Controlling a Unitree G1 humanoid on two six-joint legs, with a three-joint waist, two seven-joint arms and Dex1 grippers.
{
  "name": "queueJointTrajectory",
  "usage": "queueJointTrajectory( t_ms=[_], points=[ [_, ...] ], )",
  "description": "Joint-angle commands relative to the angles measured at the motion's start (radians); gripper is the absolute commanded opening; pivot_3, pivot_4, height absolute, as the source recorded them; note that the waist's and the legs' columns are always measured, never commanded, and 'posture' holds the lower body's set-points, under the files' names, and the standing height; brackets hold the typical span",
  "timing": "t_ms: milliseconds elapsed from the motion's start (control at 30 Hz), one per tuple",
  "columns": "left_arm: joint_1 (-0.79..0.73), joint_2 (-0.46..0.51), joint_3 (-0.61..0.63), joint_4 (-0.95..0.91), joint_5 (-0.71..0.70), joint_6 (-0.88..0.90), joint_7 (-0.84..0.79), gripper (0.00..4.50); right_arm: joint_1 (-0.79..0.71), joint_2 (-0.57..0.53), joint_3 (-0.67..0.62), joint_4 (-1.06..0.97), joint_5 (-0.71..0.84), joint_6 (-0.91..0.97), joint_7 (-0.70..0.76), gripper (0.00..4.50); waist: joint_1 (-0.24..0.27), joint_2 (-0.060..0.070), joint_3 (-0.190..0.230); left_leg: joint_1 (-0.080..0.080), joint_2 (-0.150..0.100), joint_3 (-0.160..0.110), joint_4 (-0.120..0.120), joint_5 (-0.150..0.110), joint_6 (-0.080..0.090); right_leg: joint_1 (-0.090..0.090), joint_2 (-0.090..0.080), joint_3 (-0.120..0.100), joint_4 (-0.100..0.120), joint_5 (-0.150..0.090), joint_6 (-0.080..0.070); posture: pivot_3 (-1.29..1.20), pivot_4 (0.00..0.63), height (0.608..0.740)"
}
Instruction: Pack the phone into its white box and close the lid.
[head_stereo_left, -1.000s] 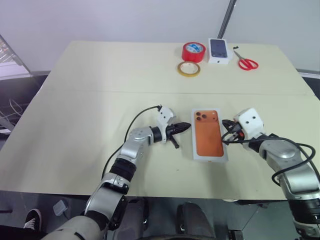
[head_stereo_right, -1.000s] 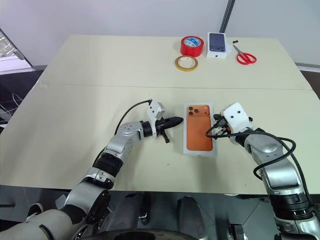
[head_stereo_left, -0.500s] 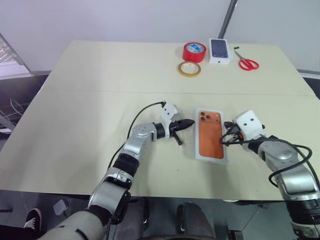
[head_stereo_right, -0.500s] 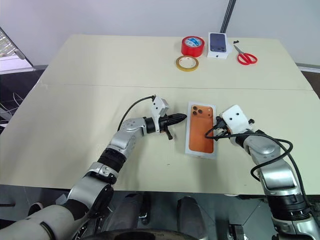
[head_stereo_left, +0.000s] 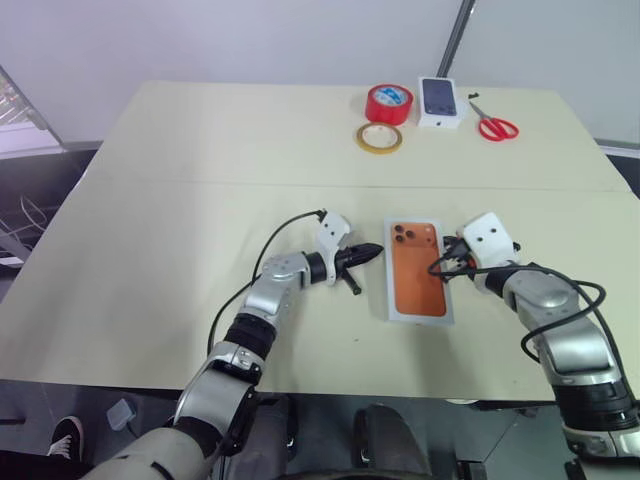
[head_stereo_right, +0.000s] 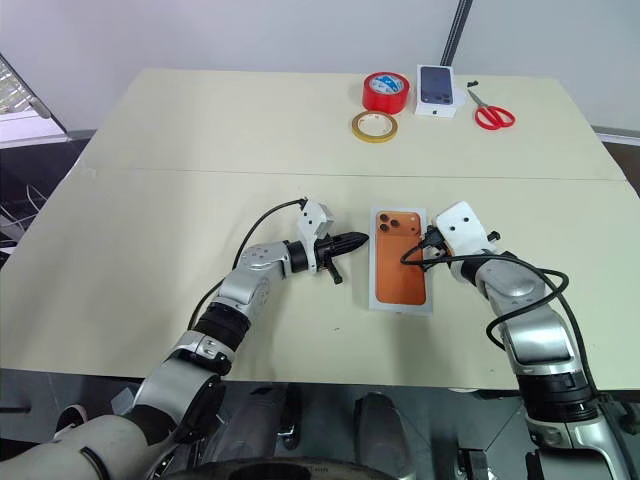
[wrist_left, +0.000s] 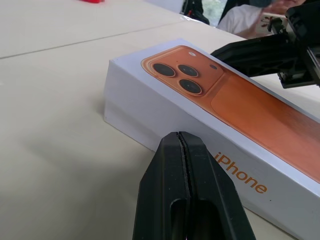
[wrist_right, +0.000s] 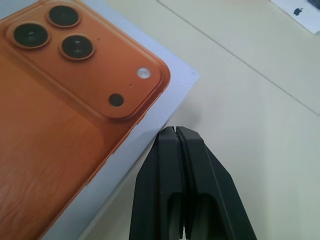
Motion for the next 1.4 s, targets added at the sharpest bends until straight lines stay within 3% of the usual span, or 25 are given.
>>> queueJointTrajectory(
  t_ms=[33, 433, 633, 733, 933, 1100, 1267, 1400],
  points=[
    [-0.029, -0.036, -0.011, -0.032, -0.010, 0.001, -0.009, 0.00, -0.031, 0.018, 0.019, -0.017, -0.008, -0.012, 0.004, 0.06, 0.000, 0.000, 0.000, 0.000, 0.000, 0.000, 0.000, 0.000, 0.000, 0.000, 0.000, 0.000, 0.000, 0.000, 0.000, 0.00, 0.150, 0.728],
    [-0.040, -0.032, -0.008, 0.005, 0.009, -0.006, 0.021, 0.00, -0.061, 0.054, 0.077, 0.057, -0.106, -0.015, -0.026, 0.06, -0.001, 0.000, 0.000, 0.000, 0.000, 0.000, 0.000, 0.000, 0.000, 0.000, 0.000, 0.000, 0.000, 0.000, 0.000, 0.00, 0.150, 0.728],
    [-0.030, -0.001, 0.016, -0.029, 0.002, -0.015, 0.034, 0.00, -0.060, 0.021, 0.025, 0.059, -0.117, -0.026, -0.028, 0.06, -0.001, 0.000, 0.000, 0.000, 0.000, 0.000, 0.000, 0.000, 0.000, 0.000, 0.000, 0.000, 0.000, 0.000, 0.000, 0.00, 0.150, 0.728],
    [-0.039, 0.015, 0.029, -0.063, -0.007, -0.024, 0.036, 0.00, -0.049, -0.007, -0.022, 0.026, -0.093, -0.056, -0.005, 0.06, 0.000, 0.000, 0.000, 0.000, 0.000, 0.000, 0.000, 0.000, 0.000, -0.001, 0.000, 0.000, 0.000, 0.000, 0.000, 0.00, 0.150, 0.728],
    [-0.096, -0.008, 0.082, -0.102, -0.082, 0.039, 0.040, 0.00, -0.024, 0.018, -0.126, -0.080, 0.114, -0.012, 0.126, 0.06, 0.001, 0.000, 0.000, 0.000, 0.000, 0.000, 0.000, 0.000, -0.001, 0.000, 0.000, 0.000, 0.000, 0.000, 0.000, 0.00, 0.150, 0.728],
    [-0.152, -0.062, 0.030, 0.011, -0.016, -0.018, 0.060, 0.00, 0.134, -0.077, 0.009, -0.187, 0.111, -0.035, 0.285, 0.06, 0.003, 0.000, 0.000, 0.000, -0.001, -0.001, 0.000, 0.000, 0.000, 0.001, 0.000, 0.000, -0.001, 0.000, 0.000, 0.00, 0.150, 0.728],
    [-0.183, -0.072, -0.074, 0.201, 0.137, -0.012, 0.133, 0.00, 0.188, -0.096, 0.102, -0.183, 0.004, -0.103, 0.247, 0.06, -0.003, -0.001, -0.001, 0.003, 0.000, -0.001, 0.000, 0.000, 0.000, 0.004, 0.001, 0.000, -0.001, 0.000, 0.000, 0.00, 0.150, 0.728],
    [-0.169, -0.070, -0.075, 0.212, 0.127, 0.049, 0.082, 0.00, 0.176, -0.067, 0.105, -0.181, 0.004, -0.089, 0.222, 0.06, -0.001, -0.003, -0.004, 0.007, 0.001, -0.002, 0.000, 0.000, 0.000, 0.008, 0.002, -0.001, -0.002, 0.000, 0.000, 0.00, 0.150, 0.728]
  ],
)
